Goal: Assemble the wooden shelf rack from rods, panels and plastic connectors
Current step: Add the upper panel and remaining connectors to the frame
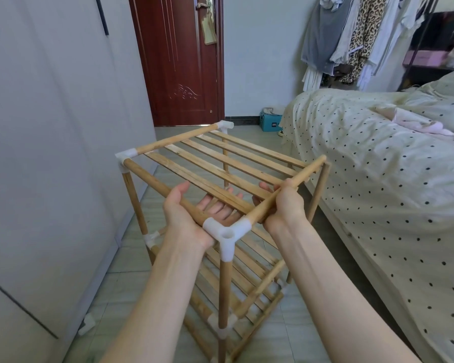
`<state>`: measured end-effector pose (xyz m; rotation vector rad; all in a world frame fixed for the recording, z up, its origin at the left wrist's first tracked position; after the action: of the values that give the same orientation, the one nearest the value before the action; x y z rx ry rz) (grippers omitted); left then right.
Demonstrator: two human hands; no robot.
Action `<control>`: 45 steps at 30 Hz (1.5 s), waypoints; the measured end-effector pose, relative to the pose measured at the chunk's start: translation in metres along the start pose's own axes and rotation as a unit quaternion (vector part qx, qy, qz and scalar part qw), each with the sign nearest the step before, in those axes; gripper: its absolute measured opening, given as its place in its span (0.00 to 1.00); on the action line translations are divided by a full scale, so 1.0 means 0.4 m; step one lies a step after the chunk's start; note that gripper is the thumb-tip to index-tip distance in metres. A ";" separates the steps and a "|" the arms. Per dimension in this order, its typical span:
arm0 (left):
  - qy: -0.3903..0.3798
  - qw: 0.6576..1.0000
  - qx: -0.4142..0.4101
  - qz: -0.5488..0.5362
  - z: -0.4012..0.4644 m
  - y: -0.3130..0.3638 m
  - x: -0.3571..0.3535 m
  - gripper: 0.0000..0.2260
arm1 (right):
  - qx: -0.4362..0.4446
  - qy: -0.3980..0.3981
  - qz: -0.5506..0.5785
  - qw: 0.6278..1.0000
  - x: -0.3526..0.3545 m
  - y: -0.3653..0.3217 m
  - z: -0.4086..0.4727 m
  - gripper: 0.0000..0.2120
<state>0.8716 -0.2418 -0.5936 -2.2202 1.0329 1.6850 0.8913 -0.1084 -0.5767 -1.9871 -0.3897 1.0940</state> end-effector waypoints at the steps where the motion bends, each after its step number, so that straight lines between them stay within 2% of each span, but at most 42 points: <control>1: 0.012 1.000 -0.001 0.000 -0.001 -0.007 0.001 0.28 | 0.008 0.004 -0.008 1.000 0.002 0.000 0.001 0.13; 7: 0.028 0.999 -0.020 0.000 -0.013 -0.061 -0.011 0.23 | 0.055 0.025 -0.043 0.997 0.019 -0.014 0.016 0.11; 15: 0.058 0.996 -0.065 -0.028 -0.025 -0.076 -0.022 0.18 | 0.070 -0.016 -0.061 0.996 0.021 -0.007 0.023 0.14; 20: 0.092 0.991 -0.088 -0.035 -0.026 -0.083 -0.015 0.13 | 0.094 0.005 -0.070 0.993 0.032 -0.012 0.014 0.10; 25: 0.095 0.991 -0.087 -0.034 -0.032 -0.068 -0.012 0.11 | 0.106 0.031 -0.086 0.990 0.031 -0.001 -0.009 0.14; 30: 0.104 0.990 -0.087 -0.029 -0.038 -0.060 -0.005 0.11 | 0.111 0.042 -0.083 0.990 0.026 0.011 -0.031 0.17; 36: 0.096 0.993 -0.067 -0.009 -0.040 -0.052 -0.002 0.12 | 0.110 0.053 -0.076 0.990 0.027 0.014 -0.041 0.14; 42: 0.053 0.998 -0.008 0.028 -0.040 -0.043 0.001 0.21 | 0.097 0.042 -0.062 0.992 0.031 0.016 -0.046 0.13; 45: 0.016 0.999 0.023 0.045 -0.049 -0.039 -0.003 0.25 | 0.070 0.019 -0.039 0.997 0.032 0.010 -0.039 0.08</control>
<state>0.8961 -0.2398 -0.5899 -2.2100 1.1851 1.6471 0.9109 -0.1109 -0.5824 -1.8511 -0.3576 1.0057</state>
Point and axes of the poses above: each hand's wrist, its own z-axis towards the middle knuckle, its own x-axis out of the back of the hand, y = z × x, the point moved 6 cm from there along z, towards the middle knuckle, and after that the axes turned 9 degrees about x, right-handed, at the moved point
